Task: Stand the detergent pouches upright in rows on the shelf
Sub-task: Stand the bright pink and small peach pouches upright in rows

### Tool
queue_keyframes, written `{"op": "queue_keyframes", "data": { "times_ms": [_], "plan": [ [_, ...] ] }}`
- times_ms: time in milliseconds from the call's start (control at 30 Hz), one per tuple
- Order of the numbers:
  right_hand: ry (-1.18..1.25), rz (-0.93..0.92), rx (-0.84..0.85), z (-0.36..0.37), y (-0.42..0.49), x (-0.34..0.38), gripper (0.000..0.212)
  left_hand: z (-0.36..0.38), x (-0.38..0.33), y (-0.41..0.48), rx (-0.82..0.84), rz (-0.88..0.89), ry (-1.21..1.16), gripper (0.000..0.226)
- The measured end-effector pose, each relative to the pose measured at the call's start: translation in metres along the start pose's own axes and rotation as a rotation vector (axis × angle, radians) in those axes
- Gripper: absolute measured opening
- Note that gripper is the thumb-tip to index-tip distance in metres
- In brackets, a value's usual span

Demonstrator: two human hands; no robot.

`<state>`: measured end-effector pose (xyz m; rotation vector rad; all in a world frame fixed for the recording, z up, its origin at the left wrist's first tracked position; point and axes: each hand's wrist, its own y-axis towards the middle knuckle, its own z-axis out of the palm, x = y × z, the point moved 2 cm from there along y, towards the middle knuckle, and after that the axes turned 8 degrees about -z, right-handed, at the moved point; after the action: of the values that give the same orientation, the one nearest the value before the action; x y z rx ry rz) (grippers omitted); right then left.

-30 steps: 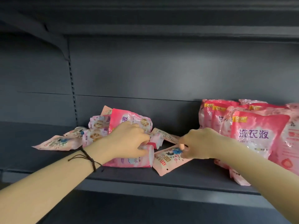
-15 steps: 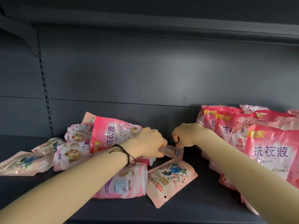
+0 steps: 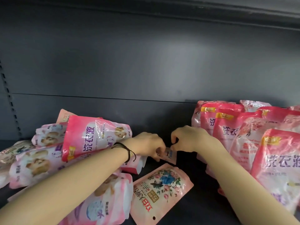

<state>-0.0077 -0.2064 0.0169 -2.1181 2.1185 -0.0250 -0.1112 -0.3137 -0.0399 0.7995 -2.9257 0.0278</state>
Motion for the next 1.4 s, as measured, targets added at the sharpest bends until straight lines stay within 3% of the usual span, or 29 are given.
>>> {"op": "queue_keyframes", "data": {
  "times_ms": [233,400,467,533,633,867,900,1000,1067,1167,1400],
  "plan": [
    [0.160,0.080,-0.491,-0.004,-0.001,-0.011,0.028,-0.014,0.035,-0.018,-0.297,-0.199,-0.556,0.007],
    [0.703,0.040,-0.657,0.006,0.022,-0.010,0.047,-0.023,0.044,-0.025,-0.516,-0.230,-0.821,0.019],
    [0.892,0.016,-0.710,0.009,0.029,-0.008,0.041,-0.028,0.047,-0.027,-0.566,-0.264,-0.917,0.019],
    [1.009,0.014,-0.743,0.013,0.033,-0.006,0.025,-0.028,0.047,-0.028,-0.552,-0.266,-1.009,0.014],
    [1.036,0.023,-0.774,0.015,0.035,-0.005,0.023,-0.027,0.045,-0.030,-0.526,-0.279,-1.060,0.010],
    [0.799,-0.111,-0.790,0.001,0.031,0.007,0.012,-0.039,0.042,-0.034,-0.479,-0.278,-1.383,0.008],
    [0.863,-0.097,-0.820,0.003,0.030,0.008,0.009,-0.038,0.041,-0.034,-0.488,-0.299,-1.400,0.008],
    [1.326,-0.001,-0.830,0.021,0.025,0.006,0.043,-0.038,0.039,-0.038,-0.526,-0.314,-1.510,0.009],
    [1.538,0.036,-0.758,0.031,0.019,0.005,0.038,-0.046,0.038,-0.042,-0.557,-0.282,-1.610,0.013],
    [1.626,0.002,-0.788,0.034,0.004,0.007,0.015,-0.067,0.031,-0.052,-0.595,-0.200,-1.667,0.015],
    [1.720,-0.080,-1.042,0.019,-0.058,0.020,0.013,-0.100,-0.014,-0.079,-0.606,-0.075,-1.711,0.010]
  ]
}}
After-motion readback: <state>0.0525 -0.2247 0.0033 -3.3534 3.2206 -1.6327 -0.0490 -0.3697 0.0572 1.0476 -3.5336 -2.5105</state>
